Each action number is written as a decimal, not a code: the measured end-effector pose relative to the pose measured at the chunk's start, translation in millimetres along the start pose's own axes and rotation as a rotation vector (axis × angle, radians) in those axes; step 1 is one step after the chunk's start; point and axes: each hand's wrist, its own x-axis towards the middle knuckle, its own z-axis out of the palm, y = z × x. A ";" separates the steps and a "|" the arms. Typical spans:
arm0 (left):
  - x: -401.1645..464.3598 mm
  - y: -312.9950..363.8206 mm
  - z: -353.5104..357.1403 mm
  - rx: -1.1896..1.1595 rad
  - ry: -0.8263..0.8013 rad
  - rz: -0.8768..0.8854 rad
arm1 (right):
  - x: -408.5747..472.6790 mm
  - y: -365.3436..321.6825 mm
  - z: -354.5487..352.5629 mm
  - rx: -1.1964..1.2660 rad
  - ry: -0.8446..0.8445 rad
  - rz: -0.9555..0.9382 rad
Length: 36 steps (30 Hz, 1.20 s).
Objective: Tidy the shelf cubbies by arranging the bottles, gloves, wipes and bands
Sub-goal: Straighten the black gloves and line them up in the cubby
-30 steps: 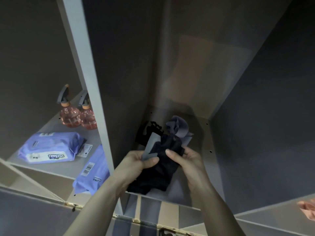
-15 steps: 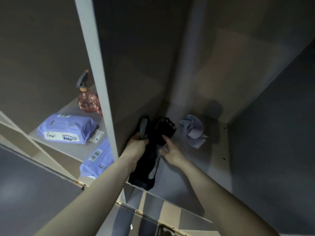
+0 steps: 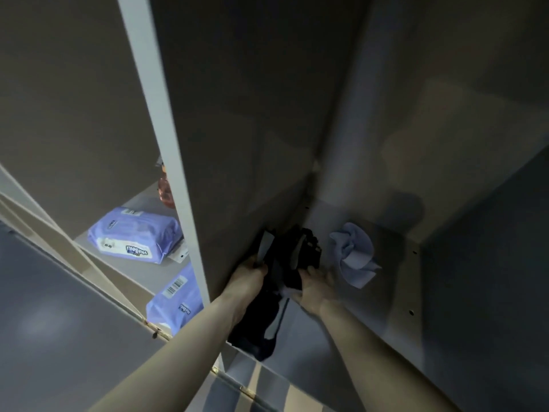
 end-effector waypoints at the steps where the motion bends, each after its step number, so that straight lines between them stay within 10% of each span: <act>1: 0.6 0.0 -0.1 -0.001 -0.004 -0.011 | -11.5 2.4 -0.8 -0.051 0.060 0.001; 7: 5.2 -2.5 1.1 -0.081 -0.034 -0.038 | -66.9 23.8 26.2 0.162 0.236 0.066; 13: 4.0 5.1 2.4 -0.143 -0.083 -0.069 | -102.8 30.5 -6.0 1.484 0.385 0.464; 18: -6.6 8.7 6.4 -0.191 -0.183 -0.083 | -140.3 27.7 -34.7 2.198 0.422 0.315; 27: -48.0 13.2 11.2 -0.334 -0.500 -0.141 | -197.1 -17.3 -73.7 2.380 0.366 -0.078; 36: -67.2 16.1 5.0 -0.321 -0.516 -0.157 | -215.0 -56.5 -91.9 2.020 0.679 0.249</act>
